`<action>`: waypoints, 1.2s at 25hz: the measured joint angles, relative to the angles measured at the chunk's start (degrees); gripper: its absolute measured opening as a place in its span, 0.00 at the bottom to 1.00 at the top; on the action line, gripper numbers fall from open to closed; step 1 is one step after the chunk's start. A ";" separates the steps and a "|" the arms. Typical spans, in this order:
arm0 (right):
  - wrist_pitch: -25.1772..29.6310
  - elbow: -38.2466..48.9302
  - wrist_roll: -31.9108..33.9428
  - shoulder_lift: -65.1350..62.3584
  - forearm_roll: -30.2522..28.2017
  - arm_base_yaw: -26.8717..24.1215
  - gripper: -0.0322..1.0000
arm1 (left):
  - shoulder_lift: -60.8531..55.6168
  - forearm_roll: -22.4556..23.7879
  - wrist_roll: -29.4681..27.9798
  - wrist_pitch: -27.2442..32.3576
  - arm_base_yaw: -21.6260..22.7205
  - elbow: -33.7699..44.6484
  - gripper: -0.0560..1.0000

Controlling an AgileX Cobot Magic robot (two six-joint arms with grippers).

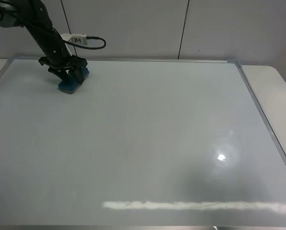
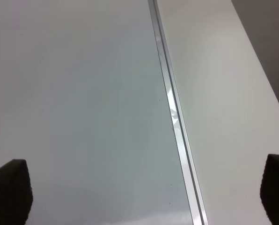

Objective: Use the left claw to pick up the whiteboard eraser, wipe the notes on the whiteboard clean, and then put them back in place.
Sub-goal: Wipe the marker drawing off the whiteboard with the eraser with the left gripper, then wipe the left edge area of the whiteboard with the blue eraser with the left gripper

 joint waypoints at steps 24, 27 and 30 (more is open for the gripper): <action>0.00 0.00 0.00 0.00 0.00 0.00 0.97 | -25.15 12.78 -13.02 7.15 -8.97 14.05 0.58; 0.00 0.00 0.00 0.00 0.00 0.00 0.97 | -31.54 12.90 -13.89 1.24 -6.34 27.09 0.58; 0.00 0.00 0.00 0.00 0.00 0.00 0.97 | -37.91 12.92 -14.26 -7.05 -2.55 41.88 0.58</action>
